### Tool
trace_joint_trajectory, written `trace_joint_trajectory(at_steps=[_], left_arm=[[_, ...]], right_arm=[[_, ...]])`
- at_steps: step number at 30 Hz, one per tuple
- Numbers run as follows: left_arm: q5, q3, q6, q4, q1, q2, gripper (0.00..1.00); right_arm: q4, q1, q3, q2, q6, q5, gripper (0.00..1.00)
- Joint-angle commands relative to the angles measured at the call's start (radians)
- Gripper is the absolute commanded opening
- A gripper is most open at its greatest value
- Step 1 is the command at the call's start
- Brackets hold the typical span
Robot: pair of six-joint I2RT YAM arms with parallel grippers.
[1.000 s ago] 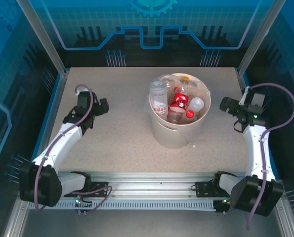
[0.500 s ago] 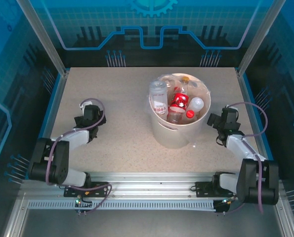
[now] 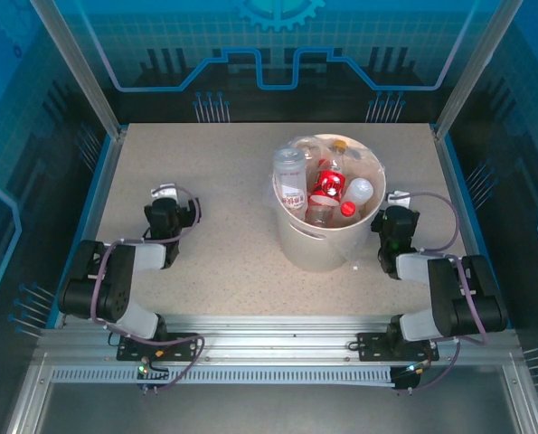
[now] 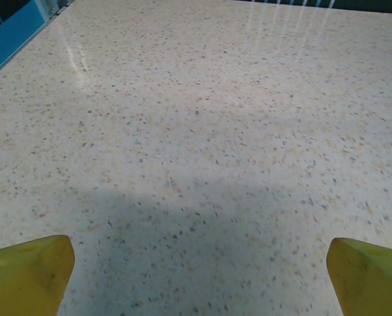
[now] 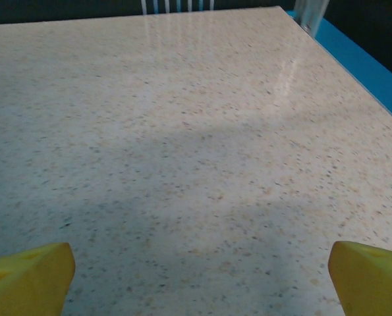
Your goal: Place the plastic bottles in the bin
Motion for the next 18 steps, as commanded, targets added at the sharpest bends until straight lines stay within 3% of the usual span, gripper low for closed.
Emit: trace_joint_trajectory(at_steps=[1, 8, 10, 12, 18], left_arm=[[0.052, -0.055, 0.032, 0.214, 0.012, 0.035, 0.99], [0.052, -0.050, 0.028, 0.204, 0.012, 0.024, 0.99], [0.051, -0.053, 0.030, 0.219, 0.012, 0.029, 0.99], [0.052, -0.053, 0.030, 0.216, 0.012, 0.028, 0.99], [0.050, -0.053, 0.033, 0.219, 0.011, 0.028, 0.99]], right_arm=[[0.204, 0.011, -0.032, 0.013, -0.062, -0.004, 1.00], [0.297, 0.031, -0.058, 0.081, -0.129, -0.135, 1.00], [0.448, 0.032, -0.070, 0.157, -0.143, -0.106, 1.00], [0.296, 0.021, -0.047, 0.102, -0.109, -0.121, 1.00], [0.241, 0.001, 0.000, 0.120, -0.109, -0.163, 1.00]])
